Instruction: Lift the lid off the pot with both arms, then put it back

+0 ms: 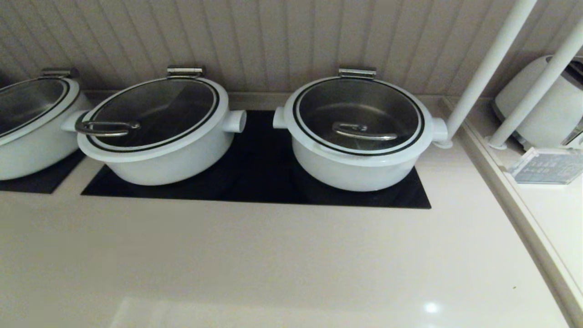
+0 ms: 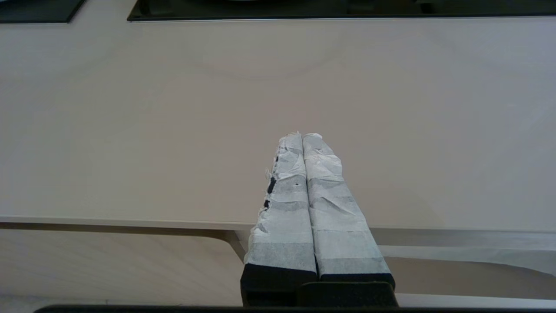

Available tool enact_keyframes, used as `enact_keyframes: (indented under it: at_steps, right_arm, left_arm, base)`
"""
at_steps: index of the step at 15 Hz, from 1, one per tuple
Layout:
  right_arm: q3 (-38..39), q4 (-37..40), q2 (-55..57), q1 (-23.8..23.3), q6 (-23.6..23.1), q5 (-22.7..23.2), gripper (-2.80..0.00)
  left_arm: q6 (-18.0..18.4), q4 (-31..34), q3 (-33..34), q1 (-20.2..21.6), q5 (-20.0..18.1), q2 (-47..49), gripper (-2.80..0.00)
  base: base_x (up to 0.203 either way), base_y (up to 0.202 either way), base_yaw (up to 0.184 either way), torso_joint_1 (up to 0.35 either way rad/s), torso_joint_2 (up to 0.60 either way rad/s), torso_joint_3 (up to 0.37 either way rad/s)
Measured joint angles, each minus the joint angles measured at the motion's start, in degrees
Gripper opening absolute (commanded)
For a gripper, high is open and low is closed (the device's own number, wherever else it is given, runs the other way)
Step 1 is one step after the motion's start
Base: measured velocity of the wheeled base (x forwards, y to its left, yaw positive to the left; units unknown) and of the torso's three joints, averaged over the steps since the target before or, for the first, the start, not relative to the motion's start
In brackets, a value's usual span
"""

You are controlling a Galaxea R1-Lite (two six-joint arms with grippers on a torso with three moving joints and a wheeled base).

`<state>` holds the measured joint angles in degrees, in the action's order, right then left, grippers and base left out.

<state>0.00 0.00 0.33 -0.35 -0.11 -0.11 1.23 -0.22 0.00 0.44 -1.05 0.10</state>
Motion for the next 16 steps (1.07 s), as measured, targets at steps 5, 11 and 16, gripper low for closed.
enact_keyframes:
  at_steps: [5, 11, 16]
  right_arm:
    - [0.00, 0.05, -0.44, 0.02, -0.47, 0.00, -2.80]
    - [0.00, 0.10, -0.44, 0.00, -1.37, 0.31, -2.80]
    - [0.00, 0.10, -0.44, 0.00, -1.62, 0.27, -2.80]
  left_arm:
    - [-0.02, -0.01, 0.00, -0.02, 0.01, 0.00, -2.80]
    - [-0.02, -0.02, 0.00, -0.02, 0.00, 0.00, -2.80]
    - [0.00, 0.00, 0.00, 0.02, 0.01, 0.00, -2.80]
  base:
    - [0.000, 0.000, 0.000, 0.000, 0.00, 0.000]
    - [0.000, 0.000, 0.000, 0.000, 0.00, 0.000]
    - [0.000, 0.000, 0.000, 0.000, 0.00, 0.000]
